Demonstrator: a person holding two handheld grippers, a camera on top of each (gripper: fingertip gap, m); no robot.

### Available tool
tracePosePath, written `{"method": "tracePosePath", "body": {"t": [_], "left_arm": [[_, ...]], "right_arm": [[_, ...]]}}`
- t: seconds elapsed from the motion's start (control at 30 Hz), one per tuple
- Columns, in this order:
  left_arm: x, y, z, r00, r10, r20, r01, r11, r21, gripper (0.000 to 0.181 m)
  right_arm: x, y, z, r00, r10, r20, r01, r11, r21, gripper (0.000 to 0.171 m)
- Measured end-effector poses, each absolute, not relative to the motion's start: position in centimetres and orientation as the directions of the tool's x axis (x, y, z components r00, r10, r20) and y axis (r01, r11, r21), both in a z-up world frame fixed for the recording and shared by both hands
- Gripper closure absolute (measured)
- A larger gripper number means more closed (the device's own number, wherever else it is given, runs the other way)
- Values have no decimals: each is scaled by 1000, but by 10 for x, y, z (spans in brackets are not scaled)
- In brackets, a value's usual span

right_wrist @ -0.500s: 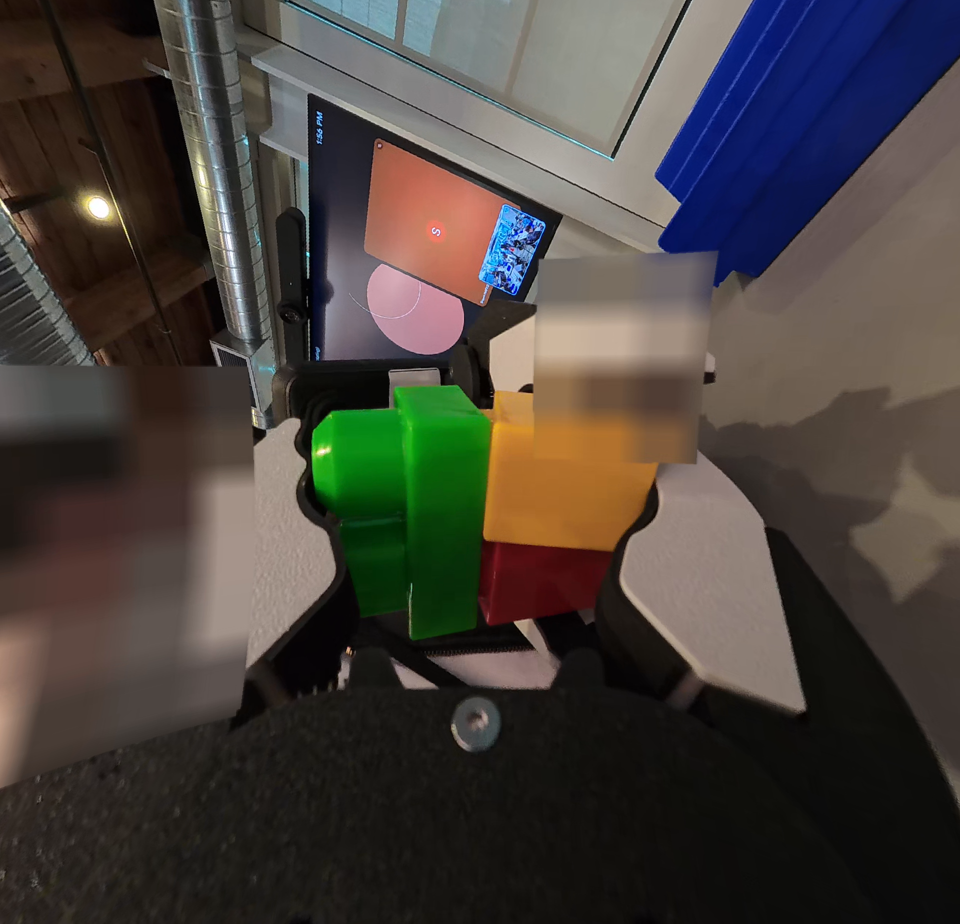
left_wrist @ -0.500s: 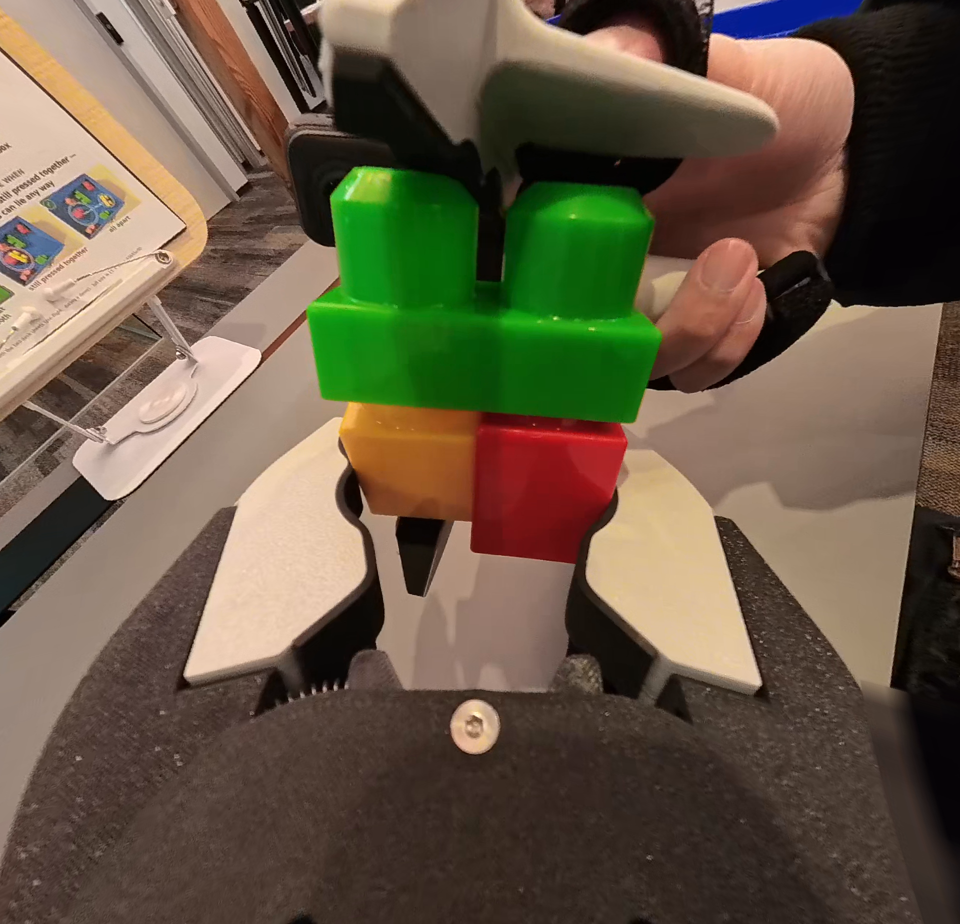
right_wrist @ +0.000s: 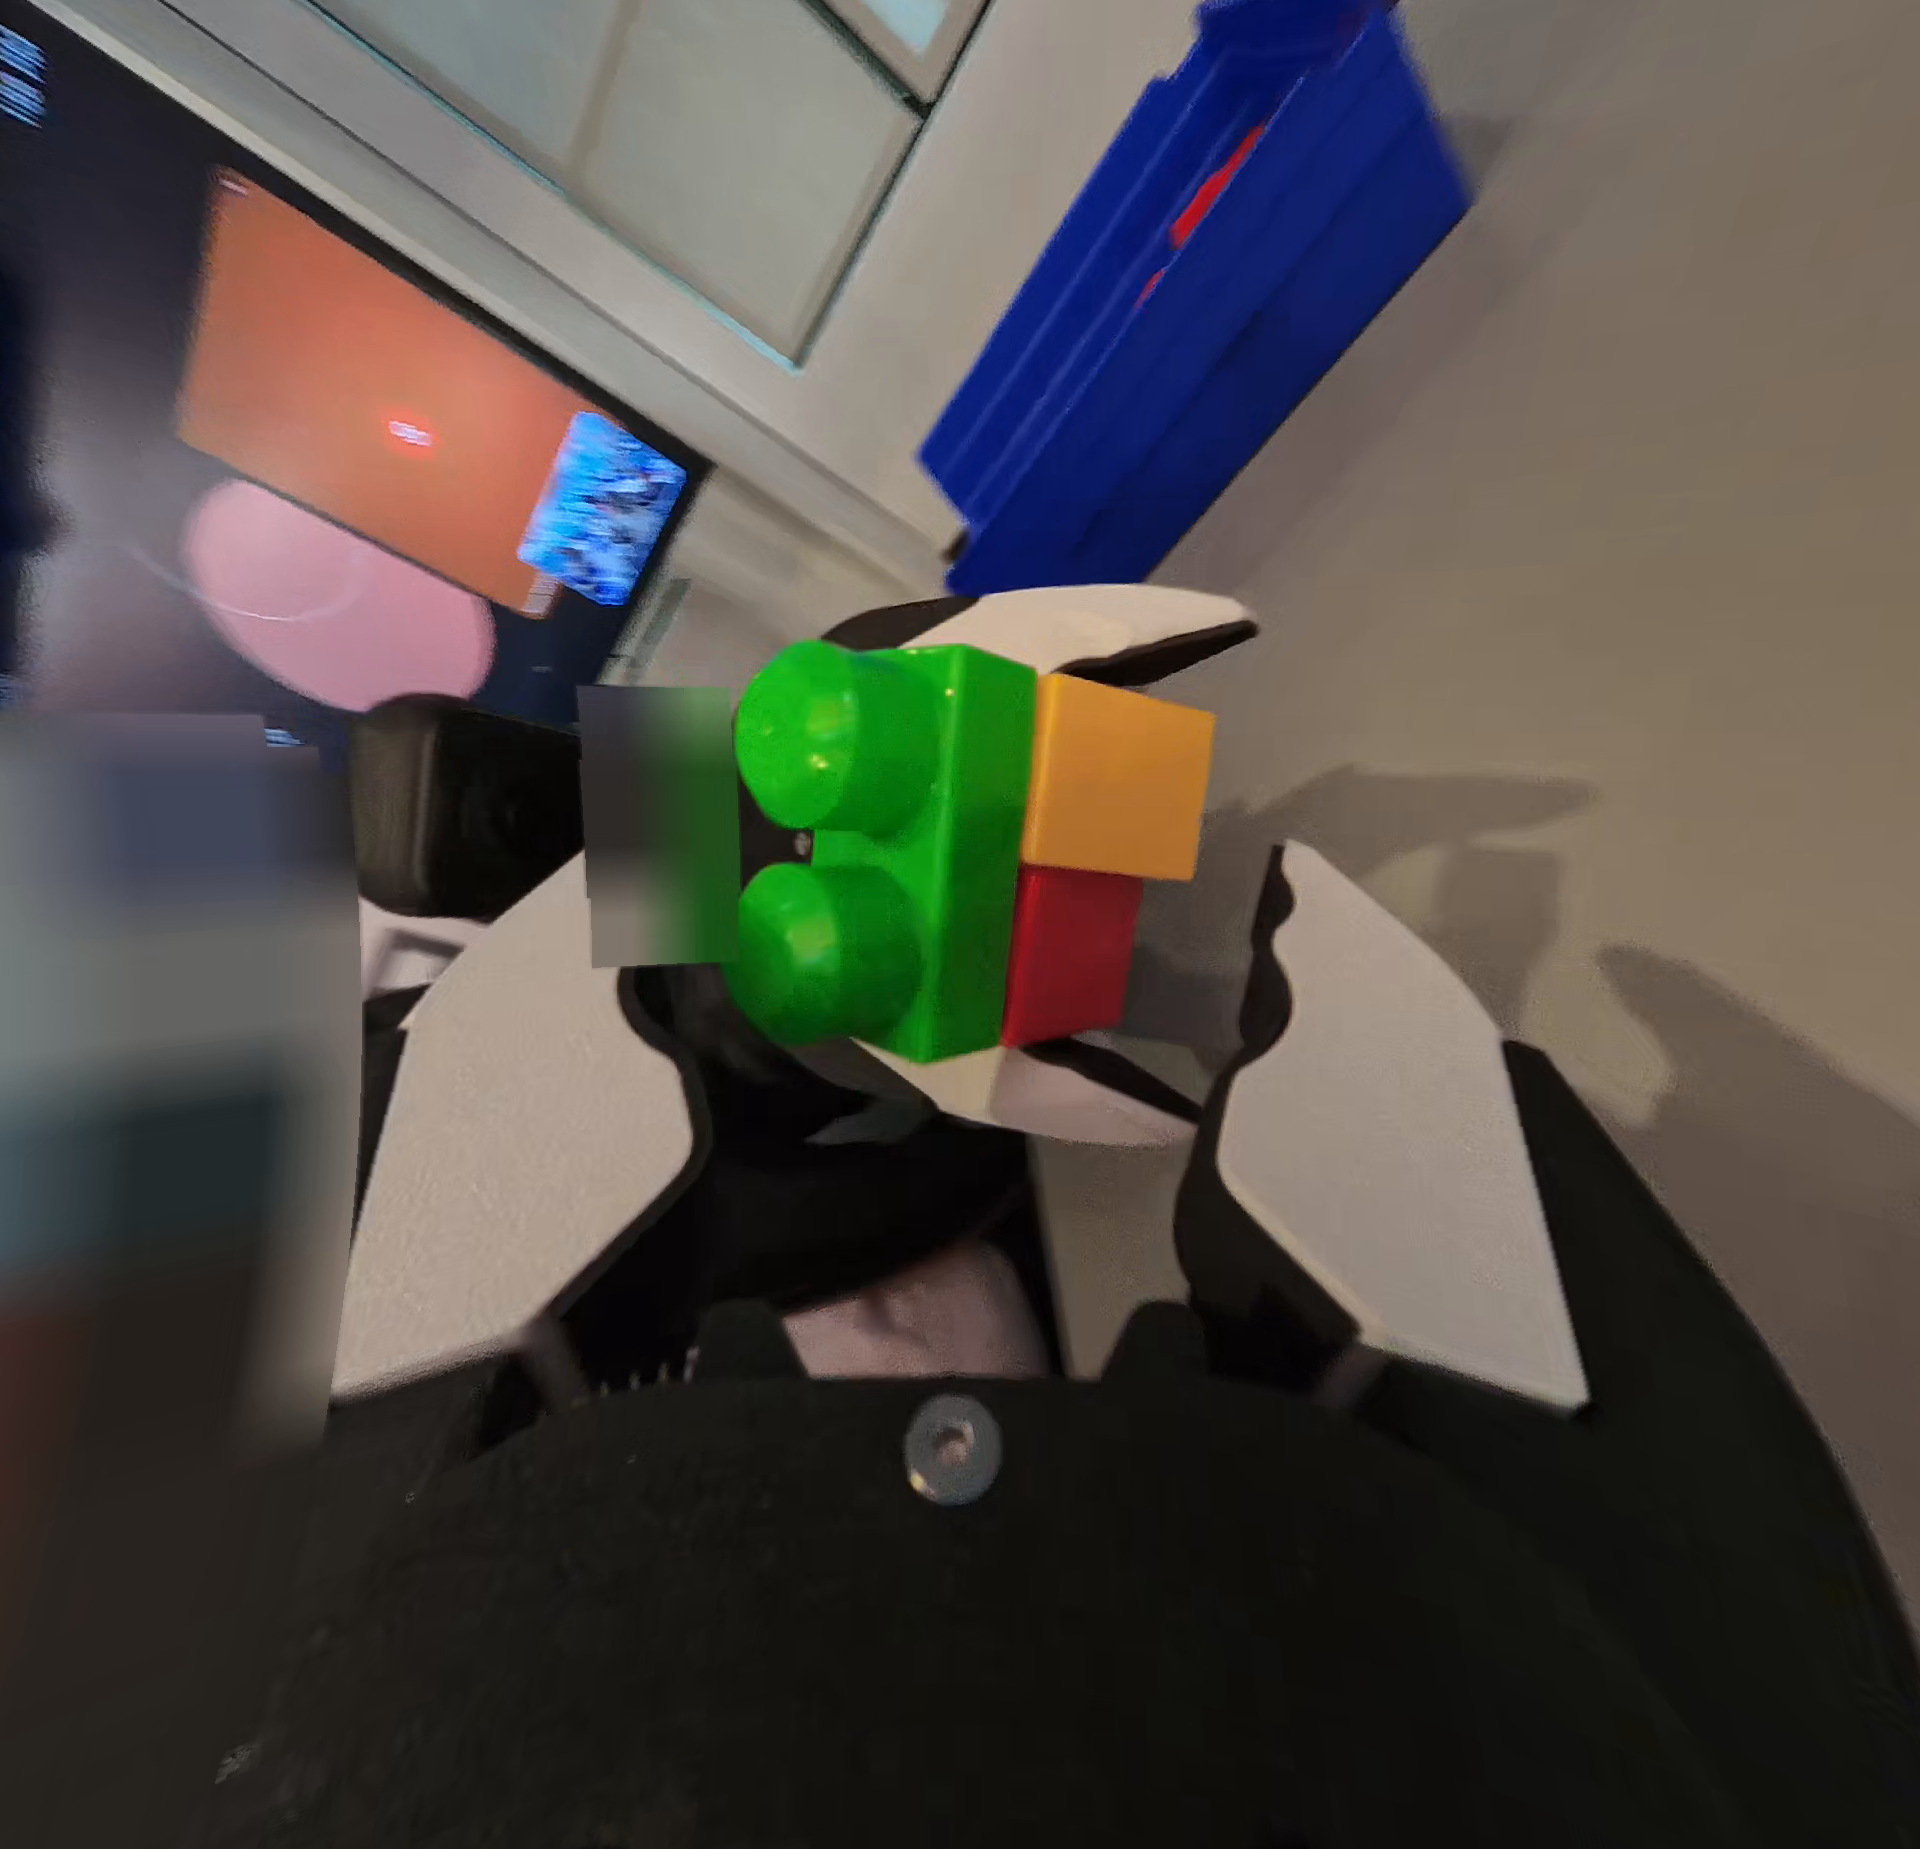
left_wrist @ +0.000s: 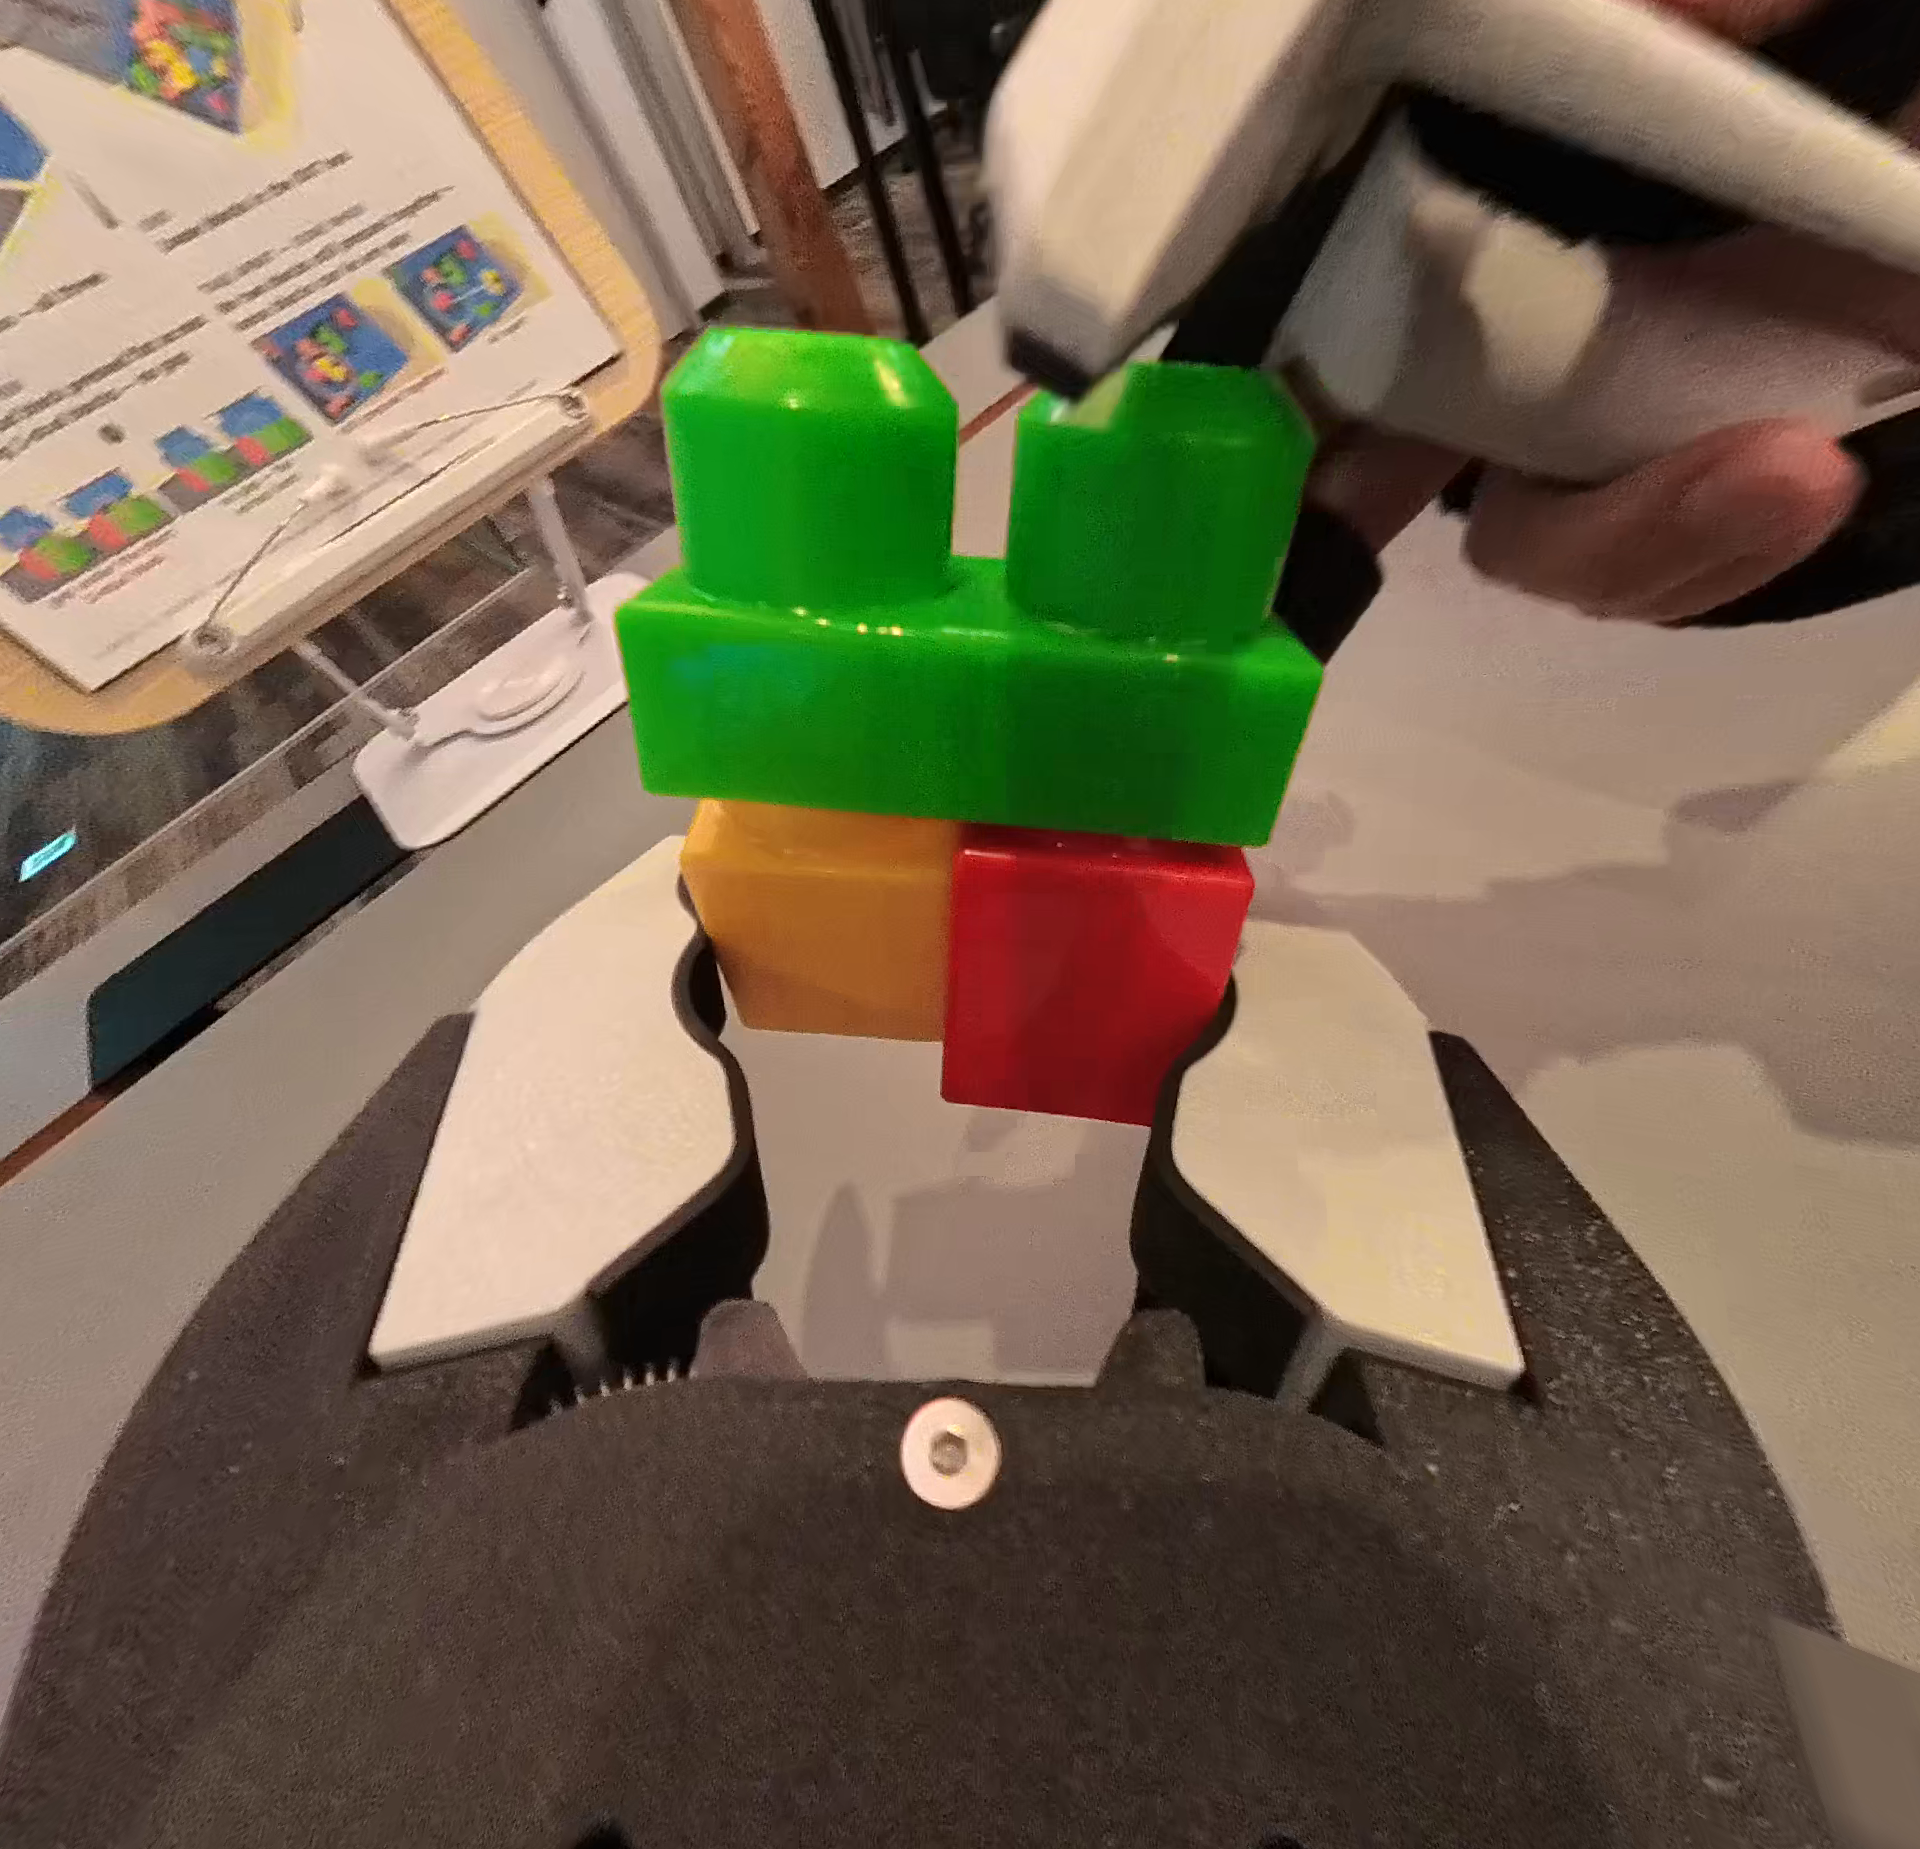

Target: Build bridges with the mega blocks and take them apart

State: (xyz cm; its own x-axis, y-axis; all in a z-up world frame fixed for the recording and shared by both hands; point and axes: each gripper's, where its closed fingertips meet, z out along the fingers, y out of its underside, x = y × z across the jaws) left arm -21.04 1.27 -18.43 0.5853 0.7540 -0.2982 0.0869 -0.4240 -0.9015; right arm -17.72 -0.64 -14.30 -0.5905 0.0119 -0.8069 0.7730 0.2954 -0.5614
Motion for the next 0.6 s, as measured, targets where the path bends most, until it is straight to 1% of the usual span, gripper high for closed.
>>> {"method": "tracePosePath", "body": {"t": [0.07, 0.1, 0.17, 0.2, 0.33, 0.43, 0.53, 0.6], "left_arm": [[-215, 6, -186, 556, 778, -293, 104, -415, -904, 93], [-217, 3, -187, 546, 786, -290, 118, -415, -902, 93], [-221, 0, -194, 537, 792, -292, 156, -433, -888, 93], [-223, -1, -198, 531, 796, -289, 182, -441, -879, 93], [-227, -2, -201, 511, 807, -296, 211, -452, -867, 93], [-228, 2, -198, 516, 798, -311, 208, -469, -858, 93], [-228, 4, -198, 518, 791, -327, 214, -490, -845, 93], [-229, 3, -198, 511, 791, -337, 215, -497, -841, 93]], "right_arm": [[-187, -5, -144, -718, 117, -686, 686, 287, -669, 67], [-193, -4, -145, -775, 178, -606, 630, 288, -721, 72], [-200, -3, -140, -851, 250, -462, 521, 301, -799, 92], [-201, -4, -139, -870, 273, -411, 485, 322, -813, 101], [-206, -9, -156, -876, 357, -324, 463, 437, -771, 102], [-204, -16, -167, -878, 353, -323, 466, 480, -743, 114], [-203, -19, -171, -890, 348, -293, 441, 501, -744, 126], [-204, -20, -171, -895, 356, -269, 426, 504, -751, 128]]}}
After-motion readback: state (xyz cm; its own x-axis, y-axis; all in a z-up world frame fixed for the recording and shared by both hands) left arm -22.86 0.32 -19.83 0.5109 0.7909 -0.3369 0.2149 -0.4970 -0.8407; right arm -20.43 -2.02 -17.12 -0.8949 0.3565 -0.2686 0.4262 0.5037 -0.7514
